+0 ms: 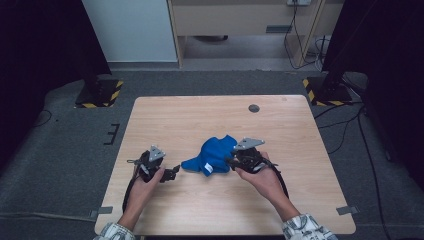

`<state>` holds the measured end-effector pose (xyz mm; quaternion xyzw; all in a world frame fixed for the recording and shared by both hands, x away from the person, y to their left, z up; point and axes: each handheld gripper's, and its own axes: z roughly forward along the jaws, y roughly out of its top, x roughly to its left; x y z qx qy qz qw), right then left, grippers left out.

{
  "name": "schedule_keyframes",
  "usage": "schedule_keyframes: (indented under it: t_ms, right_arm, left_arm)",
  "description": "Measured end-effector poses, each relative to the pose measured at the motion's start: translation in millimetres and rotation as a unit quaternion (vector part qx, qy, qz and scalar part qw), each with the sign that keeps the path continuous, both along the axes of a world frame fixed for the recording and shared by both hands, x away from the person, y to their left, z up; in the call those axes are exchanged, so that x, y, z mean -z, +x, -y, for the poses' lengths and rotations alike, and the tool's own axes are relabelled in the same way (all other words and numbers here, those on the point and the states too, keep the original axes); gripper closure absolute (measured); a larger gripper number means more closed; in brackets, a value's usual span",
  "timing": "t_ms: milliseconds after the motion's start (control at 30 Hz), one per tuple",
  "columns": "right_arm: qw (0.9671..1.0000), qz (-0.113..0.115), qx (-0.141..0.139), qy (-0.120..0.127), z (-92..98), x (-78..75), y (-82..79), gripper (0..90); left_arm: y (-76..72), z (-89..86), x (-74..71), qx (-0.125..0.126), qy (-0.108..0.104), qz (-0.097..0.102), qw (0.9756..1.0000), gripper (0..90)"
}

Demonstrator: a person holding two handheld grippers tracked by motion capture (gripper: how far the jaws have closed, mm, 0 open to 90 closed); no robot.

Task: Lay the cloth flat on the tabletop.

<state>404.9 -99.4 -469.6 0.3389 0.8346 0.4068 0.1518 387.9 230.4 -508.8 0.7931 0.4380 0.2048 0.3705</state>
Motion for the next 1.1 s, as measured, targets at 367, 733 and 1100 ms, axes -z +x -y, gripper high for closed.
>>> schedule_keyframes:
  t_ms: [367,733,1100]
  right_arm:
    - [0.9999,-0.008,-0.009,-0.005,-4.0,4.1,0.3,62.6]
    - [0.999,-0.032,-0.029,-0.007,-14.8,13.0,2.1,86.0]
    - [0.9985,-0.038,-0.039,0.008,-30.7,13.6,1.4,88.8]
  left_arm:
    - [-21.0,36.9,-8.4,0.048,-0.007,0.01,0.9988,13.2]
    - [-26.9,51.5,-9.8,0.075,-0.008,0.015,0.9971,24.0]
    - [-29.4,55.7,-11.7,0.087,-0.029,0.012,0.9957,33.3]
